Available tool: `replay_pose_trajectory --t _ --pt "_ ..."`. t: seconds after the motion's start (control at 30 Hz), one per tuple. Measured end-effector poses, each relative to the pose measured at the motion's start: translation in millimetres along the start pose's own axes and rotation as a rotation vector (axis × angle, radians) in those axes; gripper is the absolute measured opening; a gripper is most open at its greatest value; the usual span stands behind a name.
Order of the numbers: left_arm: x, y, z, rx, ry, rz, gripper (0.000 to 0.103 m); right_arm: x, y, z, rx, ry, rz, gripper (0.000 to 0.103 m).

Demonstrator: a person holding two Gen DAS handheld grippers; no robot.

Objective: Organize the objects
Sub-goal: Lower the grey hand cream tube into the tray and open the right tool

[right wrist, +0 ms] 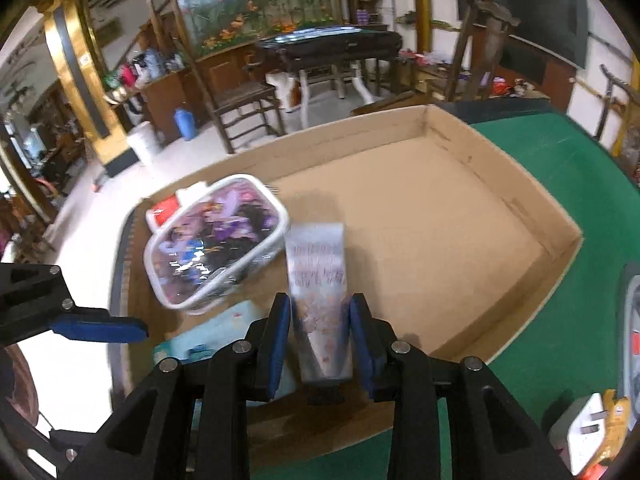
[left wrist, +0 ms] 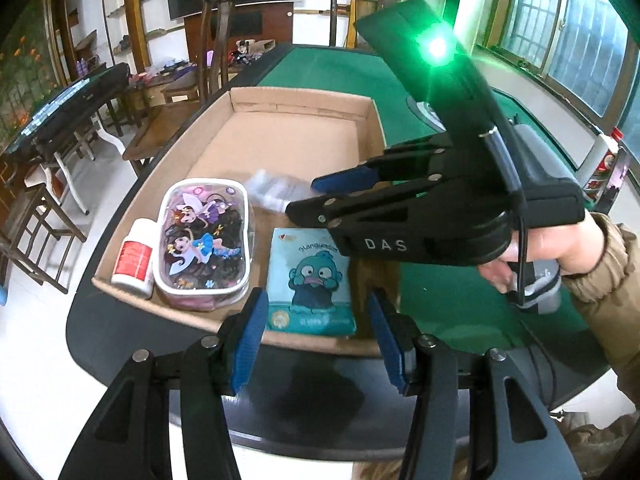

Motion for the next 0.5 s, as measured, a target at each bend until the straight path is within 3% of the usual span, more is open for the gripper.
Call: replay_pose_trajectory --t 0.23,0.33,0.5 --pt "-20.6 6.5 -8.8 -0.011 0.061 -0.024 0.056 -40.0 3.4 5.7 0.068 0.078 0.014 0.040" --pt "-33.4 16.9 -20.0 -0.017 0.124 -0.023 0.061 -70.7 8.9 15.6 0.105 0.124 0.036 0.051" --pt "-52.7 43.0 -36.9 -0.019 0.230 0.035 0.078 -114.6 24.6 37.4 0.181 0.180 0.087 0.080"
Point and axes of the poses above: each gripper's, at about its wrist camera, not at the fingertips, and x roughly the way its jaws point, y to its right, z to its underside, the point moved 9 cm from there along x, roughly the way its jaws point, and after that the axes turned 5 degrees about -x, right-handed, at the moved point
